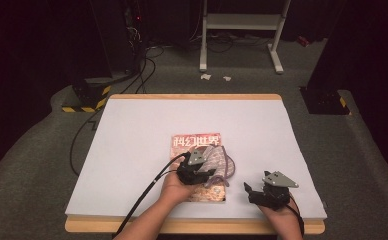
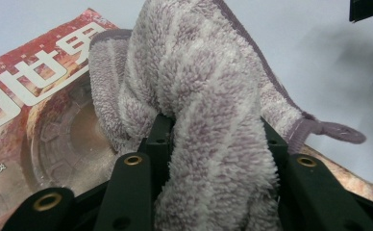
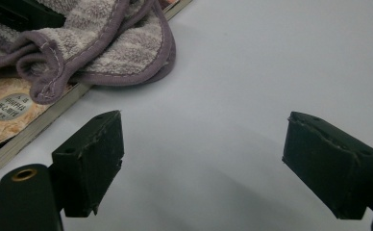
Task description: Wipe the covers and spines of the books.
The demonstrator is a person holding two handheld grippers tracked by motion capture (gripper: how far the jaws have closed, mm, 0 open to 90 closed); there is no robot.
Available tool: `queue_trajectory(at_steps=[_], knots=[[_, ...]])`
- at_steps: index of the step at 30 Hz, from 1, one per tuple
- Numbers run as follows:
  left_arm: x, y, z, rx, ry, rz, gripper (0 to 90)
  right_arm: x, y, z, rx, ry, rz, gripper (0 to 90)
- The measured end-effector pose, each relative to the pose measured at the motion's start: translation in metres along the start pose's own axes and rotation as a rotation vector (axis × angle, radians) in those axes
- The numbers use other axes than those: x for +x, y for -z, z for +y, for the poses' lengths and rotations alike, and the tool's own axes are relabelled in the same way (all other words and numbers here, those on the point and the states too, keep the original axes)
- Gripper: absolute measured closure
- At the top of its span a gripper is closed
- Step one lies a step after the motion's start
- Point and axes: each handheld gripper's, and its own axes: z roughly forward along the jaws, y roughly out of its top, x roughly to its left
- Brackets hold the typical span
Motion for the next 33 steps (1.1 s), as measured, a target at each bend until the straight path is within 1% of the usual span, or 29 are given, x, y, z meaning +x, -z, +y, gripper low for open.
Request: queue_trajectory(at_steps=[3,6,11,14,16,19,20,22,24,27,28,29,30,31,33], knots=[[0.005,0.003,-0.003,0.0,0.012,-0.008,60.4,0.001,0.0,0.0,0.004,0.001,0.004,14.4],[0.009,0.008,-0.006,0.002,0.011,0.001,60.4,0.001,-0.002,0.0,0.019,-0.001,0.019,14.9],[0.019,0.019,-0.012,0.007,0.014,0.023,60.4,0.002,-0.002,-0.001,0.008,0.002,0.005,14.7],[0.027,0.03,-0.02,0.008,0.02,0.051,60.3,0.001,-0.001,-0.001,0.0,-0.006,0.004,14.7],[0.034,0.038,-0.026,0.0,0.039,0.066,60.4,0.001,-0.001,-0.001,0.0,-0.011,0.012,14.7],[0.045,0.051,-0.037,-0.012,0.06,0.099,60.4,0.001,-0.002,-0.001,-0.003,-0.019,0.005,14.7],[0.047,0.055,-0.04,-0.017,0.065,0.116,60.4,0.001,-0.001,-0.001,0.001,-0.022,0.011,14.6],[0.052,0.063,-0.047,-0.025,0.079,0.131,60.3,0.0,0.0,0.0,-0.002,-0.033,0.018,14.3],[0.056,0.068,-0.052,-0.04,0.097,0.136,60.3,-0.001,0.0,0.0,-0.009,-0.034,0.024,11.2],[0.062,0.073,-0.059,-0.058,0.135,0.129,60.3,-0.001,0.001,0.002,-0.01,-0.055,0.026,10.1],[0.064,0.074,-0.06,-0.059,0.144,0.126,60.3,-0.001,0.001,0.002,-0.007,-0.051,0.024,9.9],[0.066,0.075,-0.06,-0.058,0.151,0.127,60.2,-0.001,0.0,0.001,-0.005,-0.05,0.009,10.3],[0.067,0.075,-0.06,-0.058,0.156,0.128,60.2,0.0,-0.001,0.001,0.005,-0.055,-0.001,10.5],[0.067,0.075,-0.061,-0.06,0.159,0.125,60.2,0.0,-0.002,0.001,0.016,-0.065,0.001,10.5],[0.067,0.075,-0.061,-0.061,0.156,0.125,60.2,0.0,-0.004,0.0,0.027,-0.063,0.002,10.5]])
